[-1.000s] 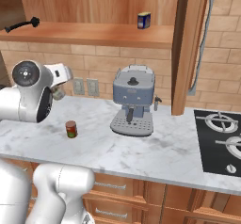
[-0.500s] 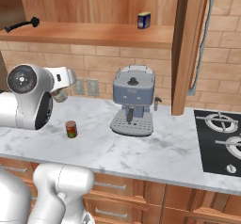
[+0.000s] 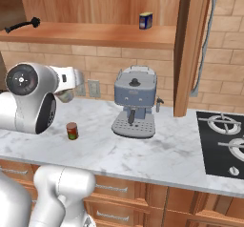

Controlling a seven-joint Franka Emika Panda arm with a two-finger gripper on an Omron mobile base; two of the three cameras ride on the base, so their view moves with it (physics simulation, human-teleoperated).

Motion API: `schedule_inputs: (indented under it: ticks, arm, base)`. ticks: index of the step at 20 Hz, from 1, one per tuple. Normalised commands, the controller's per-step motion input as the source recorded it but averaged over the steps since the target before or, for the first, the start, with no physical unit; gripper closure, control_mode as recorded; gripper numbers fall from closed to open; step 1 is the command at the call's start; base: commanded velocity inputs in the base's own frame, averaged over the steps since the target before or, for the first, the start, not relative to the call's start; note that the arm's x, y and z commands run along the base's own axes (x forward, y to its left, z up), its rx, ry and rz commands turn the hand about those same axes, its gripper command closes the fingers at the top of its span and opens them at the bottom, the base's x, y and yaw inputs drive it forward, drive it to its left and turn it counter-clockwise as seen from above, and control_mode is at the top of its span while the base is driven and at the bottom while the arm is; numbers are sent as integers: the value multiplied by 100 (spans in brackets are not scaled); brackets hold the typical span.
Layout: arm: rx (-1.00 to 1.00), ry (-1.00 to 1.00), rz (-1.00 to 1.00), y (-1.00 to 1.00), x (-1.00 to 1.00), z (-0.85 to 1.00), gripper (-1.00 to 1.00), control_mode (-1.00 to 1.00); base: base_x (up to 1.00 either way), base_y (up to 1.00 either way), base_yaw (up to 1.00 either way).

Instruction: Pick the cans from the counter and place them in their designated side in the cabinet.

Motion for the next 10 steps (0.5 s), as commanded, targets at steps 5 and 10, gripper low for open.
schedule_inputs:
  ticks: [5,10]
  arm:
    - [5,3,-9,-30,-22,22,100,-100]
    - [3,0,-8,-30,-18,25,100,-100]
  base:
    - [0,0,0]
    - [0,0,0]
